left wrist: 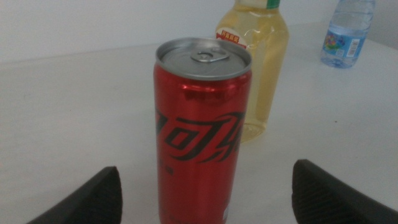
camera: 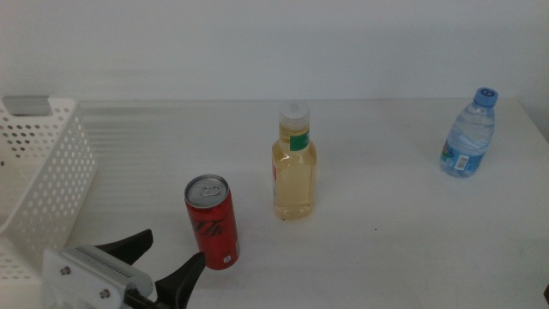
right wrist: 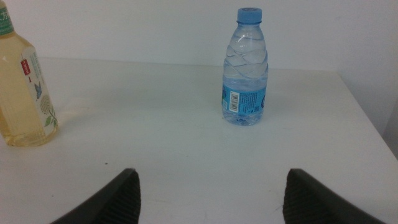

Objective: Use arms to grab the bottles and put them into the dustbin to the left of the table.

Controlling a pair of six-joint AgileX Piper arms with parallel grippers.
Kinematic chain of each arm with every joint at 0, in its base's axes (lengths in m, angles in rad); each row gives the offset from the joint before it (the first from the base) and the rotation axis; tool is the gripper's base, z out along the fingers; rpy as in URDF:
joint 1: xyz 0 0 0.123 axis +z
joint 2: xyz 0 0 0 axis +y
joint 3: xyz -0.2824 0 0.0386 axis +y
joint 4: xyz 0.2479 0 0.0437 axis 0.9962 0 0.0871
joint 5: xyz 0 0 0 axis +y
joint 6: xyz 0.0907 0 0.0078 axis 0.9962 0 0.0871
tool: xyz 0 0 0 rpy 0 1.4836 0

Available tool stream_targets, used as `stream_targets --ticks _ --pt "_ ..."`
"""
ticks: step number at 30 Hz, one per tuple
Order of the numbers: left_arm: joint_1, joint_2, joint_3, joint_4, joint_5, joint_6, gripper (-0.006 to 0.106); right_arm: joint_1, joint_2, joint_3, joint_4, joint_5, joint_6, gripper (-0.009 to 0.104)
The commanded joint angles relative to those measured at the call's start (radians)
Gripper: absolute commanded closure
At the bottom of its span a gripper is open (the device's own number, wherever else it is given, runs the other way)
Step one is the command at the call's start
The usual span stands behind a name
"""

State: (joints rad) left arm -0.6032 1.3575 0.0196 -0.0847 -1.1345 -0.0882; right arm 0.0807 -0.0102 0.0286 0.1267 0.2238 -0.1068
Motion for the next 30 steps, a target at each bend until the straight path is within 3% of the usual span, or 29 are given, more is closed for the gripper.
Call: stream_targets --ticks 1,11,30 --pt "-0.002 -0.001 0.016 -0.016 -0.18 -0.01 0.01 -0.005 -0.027 -0.009 -0.01 -0.07 -0.01 0.035" --pt "-0.002 0.092 -0.011 0.007 -0.18 -0.038 0.01 -0.005 -0.027 -0.009 -0.01 -0.07 -0.01 0.035" --pt "-0.001 0.336 -0.274 0.007 -0.18 -0.066 0.01 -0.005 -0.027 -0.009 -0.01 -0.07 -0.01 0.035"
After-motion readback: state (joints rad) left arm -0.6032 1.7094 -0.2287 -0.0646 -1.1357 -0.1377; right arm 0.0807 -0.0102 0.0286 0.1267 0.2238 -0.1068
